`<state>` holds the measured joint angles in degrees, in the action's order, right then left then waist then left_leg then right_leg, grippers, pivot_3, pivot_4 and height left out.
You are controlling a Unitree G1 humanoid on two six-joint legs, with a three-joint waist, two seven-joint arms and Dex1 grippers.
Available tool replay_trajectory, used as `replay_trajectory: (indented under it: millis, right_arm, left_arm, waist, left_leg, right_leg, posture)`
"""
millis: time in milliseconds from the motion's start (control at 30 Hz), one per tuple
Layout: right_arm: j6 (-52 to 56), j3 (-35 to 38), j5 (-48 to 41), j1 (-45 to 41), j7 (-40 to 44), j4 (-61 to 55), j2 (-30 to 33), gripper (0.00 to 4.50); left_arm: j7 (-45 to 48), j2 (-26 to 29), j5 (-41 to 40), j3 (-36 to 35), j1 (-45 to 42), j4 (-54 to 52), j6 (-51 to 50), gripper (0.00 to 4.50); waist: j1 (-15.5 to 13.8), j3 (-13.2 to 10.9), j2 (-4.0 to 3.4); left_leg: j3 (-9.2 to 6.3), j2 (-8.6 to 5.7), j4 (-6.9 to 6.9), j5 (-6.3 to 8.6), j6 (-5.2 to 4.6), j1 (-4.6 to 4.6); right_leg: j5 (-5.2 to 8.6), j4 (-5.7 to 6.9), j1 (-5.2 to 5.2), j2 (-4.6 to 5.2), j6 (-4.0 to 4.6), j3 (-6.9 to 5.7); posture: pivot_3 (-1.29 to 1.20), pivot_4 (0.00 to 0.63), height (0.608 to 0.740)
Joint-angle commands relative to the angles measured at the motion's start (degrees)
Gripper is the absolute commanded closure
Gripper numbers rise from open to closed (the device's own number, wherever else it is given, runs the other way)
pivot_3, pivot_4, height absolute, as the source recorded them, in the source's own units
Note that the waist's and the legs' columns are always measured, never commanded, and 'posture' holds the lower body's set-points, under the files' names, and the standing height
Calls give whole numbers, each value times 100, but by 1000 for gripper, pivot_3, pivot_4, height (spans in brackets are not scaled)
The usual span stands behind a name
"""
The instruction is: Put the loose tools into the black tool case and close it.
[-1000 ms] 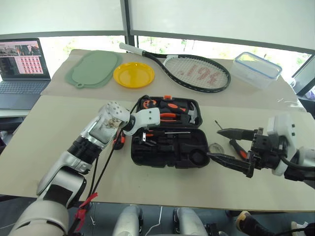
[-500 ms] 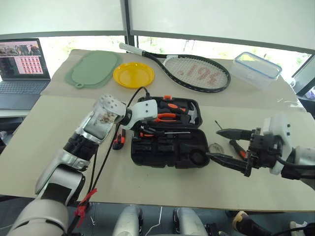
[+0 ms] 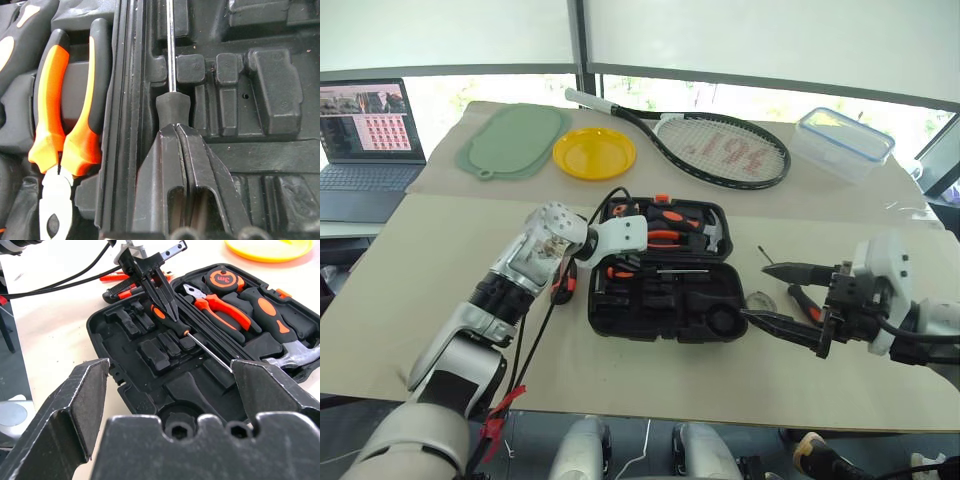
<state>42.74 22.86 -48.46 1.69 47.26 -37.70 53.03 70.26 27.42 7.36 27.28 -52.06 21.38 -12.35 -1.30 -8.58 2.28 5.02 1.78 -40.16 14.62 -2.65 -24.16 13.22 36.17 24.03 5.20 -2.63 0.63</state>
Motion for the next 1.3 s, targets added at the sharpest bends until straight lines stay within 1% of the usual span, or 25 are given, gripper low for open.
replay_trajectory:
  millis: [33, 167, 200, 333, 400, 433, 533, 567, 600, 633, 667, 700, 733, 767, 800, 900, 1000, 1033, 1100, 1133, 1233, 1300]
  right_arm:
    - [-155, 48, 82, 22, -1, -28, -13, 0]
    - [-130, 107, 113, 75, -25, -42, -39, 0]
    - [-129, 139, 139, 115, -54, -52, -53, 0]
    - [-89, 433, 269, 387, -341, -63, -200, 0]
    - [-10, 792, 355, 710, -618, -21, -395, 0]
    - [22, 1050, 420, 966, -731, -2, -515, 0]
    - [95, 1678, 460, 1613, -843, 18, -766, 0]
    - [103, 1983, 497, 1948, -829, 41, -891, 0]
    - [94, 2240, 533, 2241, -806, 68, -992, 0]
    - [68, 2445, 560, 2476, -773, 97, -1068, 0]
    - [56, 2646, 566, 2685, -730, 140, -1124, 0]
    - [40, 2842, 560, 2890, -663, 195, -1174, 0]
    - [16, 2994, 562, 3066, -594, 248, -1216, 0]
    - [-13, 3102, 578, 3207, -527, 308, -1237, 0]
    - [-61, 3144, 640, 3319, -467, 378, -1239, 0]
    - [-186, 3028, 807, 3293, -372, 729, -1109, 0]
    - [-301, 2641, 1013, 2863, -361, 1233, -907, 0]
    - [-393, 2296, 1148, 2547, -333, 1485, -796, 0]
    - [-520, 1833, 1334, 2117, -282, 1806, -670, 0]
    - [-599, 1445, 1482, 1719, -320, 2032, -640, 0]
    - [-771, 618, 1857, 817, -473, 2587, -663, 0]
    - [-830, 305, 2015, 445, -533, 2848, -724, 0]
  left_arm:
    - [-111, -63, 399, 285, 61, 412, 302, 4426]
    - [-85, -52, 442, 216, 69, 524, 431, 4426]
    - [-37, -44, 354, 128, 65, 475, 329, 4426]
    - [309, 40, -451, -572, 15, -20, -579, 4426]
    - [659, 208, -1207, -1134, -20, -470, -1394, 3920]
    - [923, 356, -1654, -1430, 2, -749, -1748, 3790]
    - [1359, 710, -2477, -1908, 123, -1375, -2384, 2715]
    - [1442, 838, -2733, -2068, 176, -1595, -2603, 2338]
    - [1488, 937, -2950, -2195, 225, -1773, -2790, 2057]
    - [1499, 1007, -3124, -2286, 266, -1917, -2948, 1644]
    - [1477, 1047, -3298, -2371, 306, -2073, -3090, 1342]
    - [1448, 1077, -3488, -2455, 354, -2260, -3248, 865]
    - [1412, 1106, -3656, -2520, 404, -2435, -3388, 622]
    - [1361, 1131, -3806, -2566, 451, -2601, -3525, 194]
    - [1319, 1158, -3936, -2614, 523, -2777, -3608, 40]
    - [1099, 1207, -4187, -2676, 684, -3181, -3766, 40]
    - [922, 1240, -4286, -2650, 797, -3417, -3762, 40]
    - [865, 1255, -4306, -2626, 823, -3480, -3756, 40]
    - [781, 1281, -4326, -2593, 846, -3548, -3736, 40]
    - [722, 1292, -4349, -2588, 845, -3609, -3747, 40]
    - [558, 1328, -4376, -2569, 840, -3726, -3718, 40]
    - [443, 1353, -4375, -2557, 845, -3754, -3692, 40]
  waist:
    - [-10, 6, -4]
    - [-29, 11, -8]
    - [-28, 12, -8]
    - [10, 11, -8]
    - [43, 11, -9]
    - [56, 10, -8]
    - [71, 10, -11]
    - [67, 11, -14]
    - [60, 13, -18]
    - [43, 15, -22]
    - [30, 16, -23]
    - [25, 16, -24]
    - [22, 16, -23]
    - [23, 16, -23]
    - [33, 16, -23]
    - [71, 16, -24]
    - [128, 22, -33]
    - [136, 21, -33]
    - [166, 21, -34]
    - [166, 21, -38]
    - [181, 20, -39]
    - [173, 19, -42]
  left_leg:
    - [0, 0, -2, 0, -1, 1]
    - [-1, 1, -9, 2, -4, 9]
    - [-1, 2, -10, 1, -5, 11]
    - [-1, 7, -12, 1, -5, 6]
    - [0, 6, -12, 1, -5, -8]
    - [0, 7, -11, 1, -5, -14]
    - [-1, 13, -10, 1, -5, -27]
    - [1, 13, -9, 1, -5, -23]
    - [0, 10, -7, 1, -6, -20]
    - [1, 10, -7, 2, -7, -17]
    - [-1, 7, -7, 4, -10, -15]
    - [1, 5, -8, 5, -13, -10]
    - [1, 5, -12, 7, -15, -8]
    - [1, 4, -14, 7, -15, -8]
    - [1, 4, -15, 6, -16, -6]
    - [1, 6, -14, 5, -15, 2]
    - [4, 6, -8, 5, -15, 9]
    - [6, 5, -6, 5, -14, 12]
    - [7, 4, -4, 3, -12, 16]
    - [8, 1, -3, 3, -11, 17]
    - [9, -4, 3, 1, -8, 18]
    - [11, -6, 4, 0, -7, 17]
  right_leg:
    - [0, 0, -2, 1, -1, 0]
    - [-3, 0, -16, 2, -5, 0]
    - [-4, 0, -17, 2, -5, 0]
    - [-6, 3, -10, -1, -5, 2]
    - [-6, 8, 10, -1, -5, 4]
    - [-6, 8, 16, -3, -5, 4]
    - [-4, 4, 27, -6, -5, 1]
    - [-3, 3, 24, -4, -6, 4]
    - [-2, 1, 19, -1, -9, 5]
    - [-1, -2, 14, 1, -10, 6]
    - [2, -2, 8, 6, -15, 3]
    - [2, -2, 4, 8, -16, 5]
    - [1, -2, -1, 8, -18, 6]
    - [-1, -3, -3, 8, -20, 8]
    - [-2, -3, -4, 7, -21, 10]
    - [-2, -3, -7, 3, -17, 15]
    - [-1, -3, -7, -2, -13, 23]
    - [-2, -3, -7, -5, -11, 26]
    - [-3, -4, -8, -8, -8, 27]
    - [-4, -4, -8, -9, -7, 29]
    - [-3, -3, -5, -10, -6, 30]
    - [-3, -2, 0, -9, -6, 32]
  posture:
    - [0, 150, 738]
    - [0, 150, 738]
    - [0, 150, 738]
    - [0, 150, 738]
    - [0, 150, 738]
    - [0, 150, 738]
    - [0, 150, 738]
    - [0, 150, 738]
    - [0, 150, 738]
    - [0, 150, 738]
    - [0, 150, 738]
    - [0, 150, 738]
    - [0, 150, 738]
    - [0, 150, 738]
    - [0, 150, 738]
    - [0, 150, 738]
    - [0, 150, 738]
    - [0, 150, 738]
    - [0, 150, 738]
    - [0, 150, 738]
    - [0, 150, 738]
    - [0, 150, 738]
